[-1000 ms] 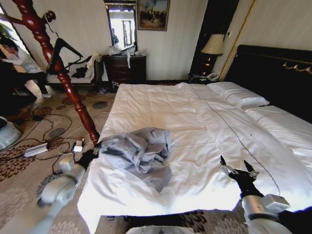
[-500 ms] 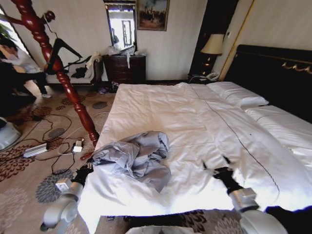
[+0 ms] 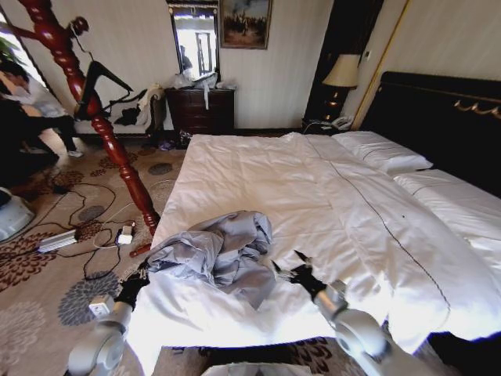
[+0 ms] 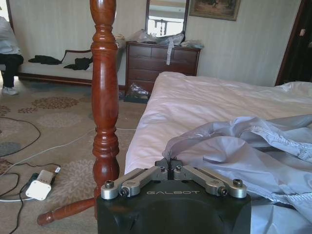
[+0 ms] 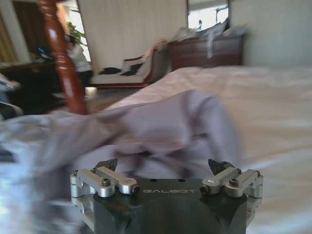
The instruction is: Pick up the clothes from the bed and hang them on the clothes hanger.
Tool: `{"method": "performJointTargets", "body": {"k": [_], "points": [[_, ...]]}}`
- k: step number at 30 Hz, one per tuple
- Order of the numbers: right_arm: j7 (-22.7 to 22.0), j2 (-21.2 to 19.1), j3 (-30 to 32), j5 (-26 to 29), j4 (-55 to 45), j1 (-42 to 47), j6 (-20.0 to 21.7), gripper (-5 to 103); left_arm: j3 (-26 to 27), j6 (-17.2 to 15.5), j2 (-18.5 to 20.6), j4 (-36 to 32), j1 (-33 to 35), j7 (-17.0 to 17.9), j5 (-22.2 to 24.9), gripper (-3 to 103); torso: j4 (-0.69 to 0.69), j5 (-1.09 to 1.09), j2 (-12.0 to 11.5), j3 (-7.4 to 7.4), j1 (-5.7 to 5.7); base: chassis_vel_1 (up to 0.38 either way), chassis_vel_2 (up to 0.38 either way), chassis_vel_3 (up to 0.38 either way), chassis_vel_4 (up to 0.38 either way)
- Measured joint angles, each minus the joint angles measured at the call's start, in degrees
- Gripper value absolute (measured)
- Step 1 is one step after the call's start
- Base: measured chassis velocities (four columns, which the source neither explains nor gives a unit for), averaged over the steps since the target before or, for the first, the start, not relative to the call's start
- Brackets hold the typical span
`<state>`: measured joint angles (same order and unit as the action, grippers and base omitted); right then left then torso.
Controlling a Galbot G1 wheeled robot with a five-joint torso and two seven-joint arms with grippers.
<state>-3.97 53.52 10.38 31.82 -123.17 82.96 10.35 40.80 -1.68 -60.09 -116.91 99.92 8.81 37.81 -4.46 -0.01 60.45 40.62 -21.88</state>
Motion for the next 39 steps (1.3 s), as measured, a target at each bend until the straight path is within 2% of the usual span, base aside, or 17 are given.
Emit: {"method": "performJointTargets", "body": {"k": [1, 4, 5, 10, 13, 19, 22, 31, 34, 36, 37, 38, 39], "points": [[0.0, 0.0, 0.0, 0.0, 0.0, 0.0, 0.0, 100, 0.0, 0.0, 0.0, 0.0, 0.0, 0.0, 0.0, 0, 0.0, 0.0, 0.0, 0.0, 0.0, 0.0, 0.0, 0.0, 0.0], [0.93, 2.8, -7.35, -0.72, -0.14, -0.61, 0.88, 100, 0.37, -0.29, 0.49, -0.25, 0.23, 0.8, 0.39, 0, -0.01, -0.01, 0.0, 0.0, 0.0, 0.0, 0.0, 0.0, 0.0], [0.93, 2.8, -7.35, -0.72, -0.14, -0.61, 0.88, 100, 0.37, -0.29, 0.49, -0.25, 0.23, 0.8, 0.39, 0, -0.01, -0.01, 0.0, 0.0, 0.0, 0.0, 0.0, 0.0, 0.0], [2.24, 5.28, -12.56, -5.56, 2.35, -0.23, 0.51, 100, 0.62, -0.42, 0.73, -0.22, 0.66, 1.0, 0.52, 0, -0.02, -0.01, 0.01, 0.0, 0.01, 0.0, 0.0, 0.0, 0.0], [2.56, 7.01, -16.26, -10.6, 7.48, -0.95, -1.22, 100, 0.16, -0.45, 0.46, -0.29, 1.23, 1.04, 0.2, 0, 0.0, -0.01, 0.0, 0.0, 0.0, 0.0, 0.0, 0.0, 0.0], [2.22, 10.79, -17.83, -12.96, 10.68, -3.17, -2.0, 100, -0.28, -0.45, 0.11, -0.51, 1.33, 1.04, 0.01, 0, 0.0, 0.0, 0.0, 0.0, 0.01, 0.0, 0.0, 0.0, 0.0], [2.1, 13.18, -18.26, -17.99, 12.37, -4.62, -3.26, 100, 0.19, -0.48, -0.43, -0.91, 1.89, 0.93, -0.01, 0, -0.01, 0.01, 0.0, -0.01, 0.0, 0.0, 0.0, 0.0, 0.0], [1.94, 16.4, -20.25, -21.09, 15.46, -6.3, -3.54, 102, -0.04, -0.35, -1.34, -0.88, 2.82, 0.33, -0.64, 0, 0.0, -0.09, 0.01, -0.01, 0.01, 0.0, 0.0, 0.0, 0.0], [1.14, 17.97, -20.2, -19.7, 16.77, -7.42, -2.83, 98, -0.32, -0.35, -1.3, -1.01, 2.87, 0.32, -0.66, 0, 0.01, -0.12, 0.01, -0.01, 0.01, 0.0, 0.0, 0.0, 0.0], [0.72, 18.71, -20.26, -19.62, 17.47, -8.21, -1.91, 89, -0.56, -0.33, -1.28, -1.0, 2.86, 0.27, -0.77, 0, 0.01, -0.08, 0.01, -0.01, 0.01, 0.0, 0.0, 0.0, 0.0], [0.57, 18.8, -20.56, -18.87, 18.13, -8.62, -1.66, 79, -0.61, -0.3, -1.39, -0.94, 2.73, 0.19, -0.73, 0, 0.0, -0.06, 0.0, -0.01, 0.0, 0.0, 0.0, 0.0, 0.0], [0.58, 18.79, -20.74, -18.55, 18.29, -8.82, -1.59, 73, -0.62, -0.3, -1.4, -0.94, 2.73, 0.18, -0.7, 0, -0.01, -0.06, 0.01, -0.01, 0.0, 0.0, 0.0, 0.0, 0.0], [0.58, 18.79, -20.74, -18.55, 18.29, -8.82, -1.59, 73, -0.62, -0.3, -1.4, -0.94, 2.73, 0.18, -0.7, 0, -0.01, -0.06, 0.01, -0.01, 0.0, 0.0, 0.0, 0.0, 0.0]]}}
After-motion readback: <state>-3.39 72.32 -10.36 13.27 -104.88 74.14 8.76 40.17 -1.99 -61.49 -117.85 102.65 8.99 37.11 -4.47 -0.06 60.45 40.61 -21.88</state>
